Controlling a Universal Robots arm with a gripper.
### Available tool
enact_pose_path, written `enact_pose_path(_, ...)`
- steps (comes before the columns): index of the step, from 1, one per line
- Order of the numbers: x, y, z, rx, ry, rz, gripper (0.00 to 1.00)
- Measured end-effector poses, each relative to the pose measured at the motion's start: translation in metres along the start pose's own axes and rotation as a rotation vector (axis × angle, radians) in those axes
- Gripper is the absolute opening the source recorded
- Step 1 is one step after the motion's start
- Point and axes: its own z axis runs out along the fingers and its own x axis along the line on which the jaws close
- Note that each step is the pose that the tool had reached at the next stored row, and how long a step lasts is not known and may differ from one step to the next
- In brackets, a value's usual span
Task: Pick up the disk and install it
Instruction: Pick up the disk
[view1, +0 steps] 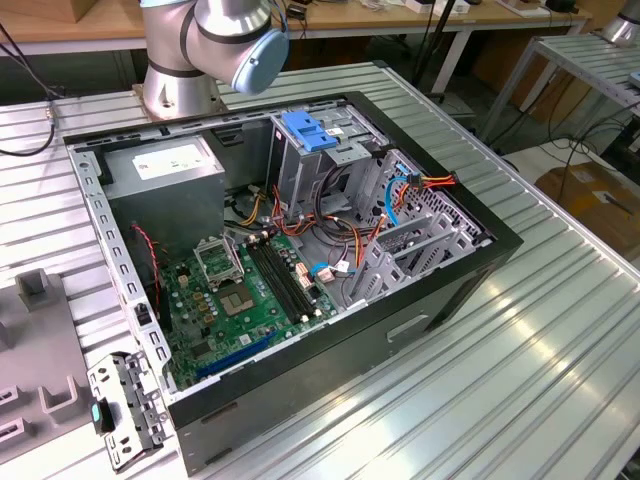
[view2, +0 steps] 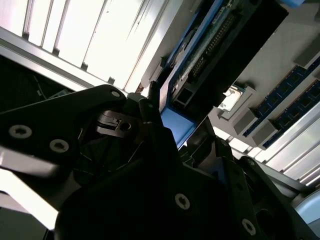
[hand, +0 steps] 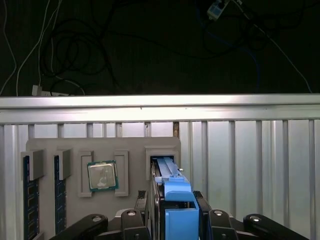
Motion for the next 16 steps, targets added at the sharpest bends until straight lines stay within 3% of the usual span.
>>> enact_pose_path(6,0.0,0.0,0.0002,0.0002,0.0,0.0,0.48)
enact_pose_path(7,0.0,0.0,0.0002,0.0001,0.0001,0.0,0.47)
enact_pose_path(8,0.0,0.0,0.0002,0.0001,0.0001,0.0,0.39)
enact_pose_path(16,0.0,0.0,0.0002,0.0002,0.0005,0.0,0.37)
